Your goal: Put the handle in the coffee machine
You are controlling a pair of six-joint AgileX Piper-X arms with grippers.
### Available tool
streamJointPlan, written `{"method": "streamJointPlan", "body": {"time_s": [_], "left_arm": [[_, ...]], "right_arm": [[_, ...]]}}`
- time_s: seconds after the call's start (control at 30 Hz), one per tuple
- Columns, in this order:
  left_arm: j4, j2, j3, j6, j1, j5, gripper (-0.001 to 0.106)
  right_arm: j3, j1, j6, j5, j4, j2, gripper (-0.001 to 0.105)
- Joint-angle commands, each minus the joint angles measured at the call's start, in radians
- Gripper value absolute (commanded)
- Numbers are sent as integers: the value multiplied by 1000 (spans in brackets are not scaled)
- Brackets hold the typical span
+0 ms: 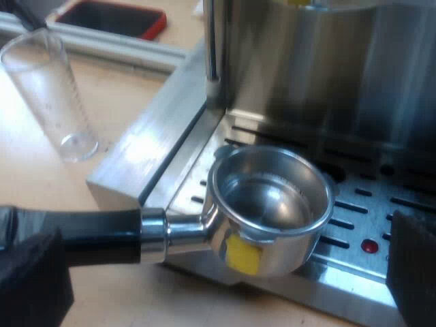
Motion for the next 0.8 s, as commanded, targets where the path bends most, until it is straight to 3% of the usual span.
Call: {"method": "streamJointPlan", "body": {"time_s": [0.03, 0.37, 0.57, 0.7, 0.8], "left_arm": [[-62, 34, -56, 18, 35, 68, 0], [-57, 174, -123, 140, 76, 123, 0], [-112, 227, -163, 142, 76, 144, 0], [-138, 258, -176, 142, 76, 167, 0], [-149, 268, -175, 142, 79, 168, 0]], "right_arm": [[-2, 3, -15, 66, -78, 34, 97], [-2, 3, -63, 135, -302, 134, 97], [-2, 3, -95, 176, -427, 203, 97], [-2, 3, -178, 193, -537, 242, 97], [-2, -1, -188, 193, -566, 257, 97]]}}
